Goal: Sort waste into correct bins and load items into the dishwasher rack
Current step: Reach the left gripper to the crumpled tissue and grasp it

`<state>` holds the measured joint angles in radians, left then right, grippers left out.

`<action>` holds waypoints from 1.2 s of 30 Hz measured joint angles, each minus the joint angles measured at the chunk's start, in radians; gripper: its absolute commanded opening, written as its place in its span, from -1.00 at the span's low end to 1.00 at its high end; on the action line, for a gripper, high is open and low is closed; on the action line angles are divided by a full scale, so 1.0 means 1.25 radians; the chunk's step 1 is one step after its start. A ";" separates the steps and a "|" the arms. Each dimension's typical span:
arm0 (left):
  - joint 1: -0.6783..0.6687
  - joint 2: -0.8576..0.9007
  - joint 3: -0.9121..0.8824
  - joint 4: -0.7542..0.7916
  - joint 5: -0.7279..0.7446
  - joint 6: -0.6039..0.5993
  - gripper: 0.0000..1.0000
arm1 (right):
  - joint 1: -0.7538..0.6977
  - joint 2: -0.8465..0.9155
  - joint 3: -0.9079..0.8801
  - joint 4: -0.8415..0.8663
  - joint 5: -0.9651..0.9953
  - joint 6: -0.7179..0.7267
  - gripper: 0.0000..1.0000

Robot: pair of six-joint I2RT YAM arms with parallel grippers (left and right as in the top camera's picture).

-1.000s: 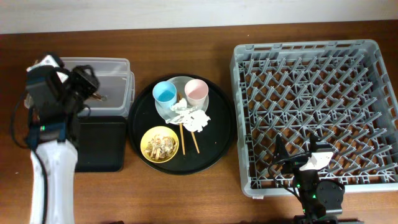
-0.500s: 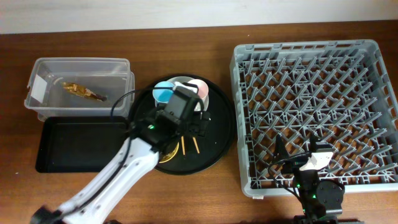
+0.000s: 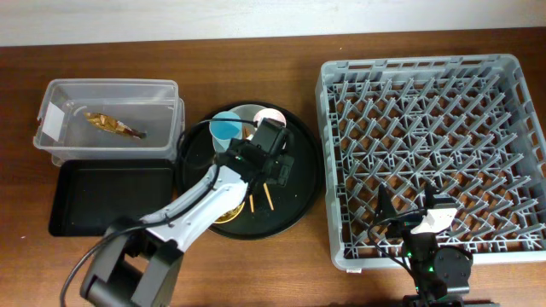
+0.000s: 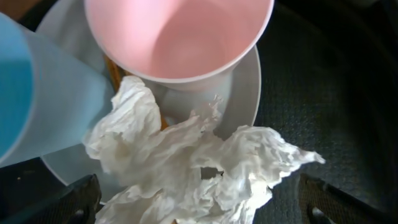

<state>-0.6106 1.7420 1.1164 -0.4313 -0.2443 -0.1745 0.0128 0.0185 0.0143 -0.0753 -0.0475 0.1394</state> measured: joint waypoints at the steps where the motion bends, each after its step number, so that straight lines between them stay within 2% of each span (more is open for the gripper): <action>1: 0.000 0.008 0.000 0.002 0.000 0.000 0.98 | 0.000 0.000 0.000 0.000 0.000 0.000 0.97; 19: 0.000 0.031 -0.013 0.031 0.025 0.002 0.78 | 0.000 0.000 0.000 0.000 0.000 0.000 0.97; 22: 0.000 0.055 -0.014 0.041 0.027 0.000 0.57 | 0.000 0.000 0.000 0.000 0.000 0.000 0.97; 26: 0.000 0.067 -0.016 0.057 0.029 0.002 -0.03 | 0.000 0.000 0.000 0.000 0.000 0.000 0.97; 28: 0.000 0.067 -0.016 0.061 0.031 -0.001 -0.41 | 0.000 0.000 0.000 0.000 0.000 0.000 0.97; 32: 0.000 0.065 -0.016 0.061 0.031 0.003 -0.93 | 0.000 0.000 0.000 0.000 0.000 0.000 0.97; 33: 0.000 0.058 -0.016 0.061 0.031 0.001 -1.00 | 0.000 0.000 0.000 0.000 0.000 0.000 0.97; 36: 0.000 0.001 -0.016 0.061 0.031 0.000 -0.99 | 0.000 0.000 0.000 0.000 0.000 0.000 0.97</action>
<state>-0.6106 1.7428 1.0958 -0.3546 -0.2062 -0.1749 0.0128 0.0185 0.0143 -0.0753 -0.0475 0.1390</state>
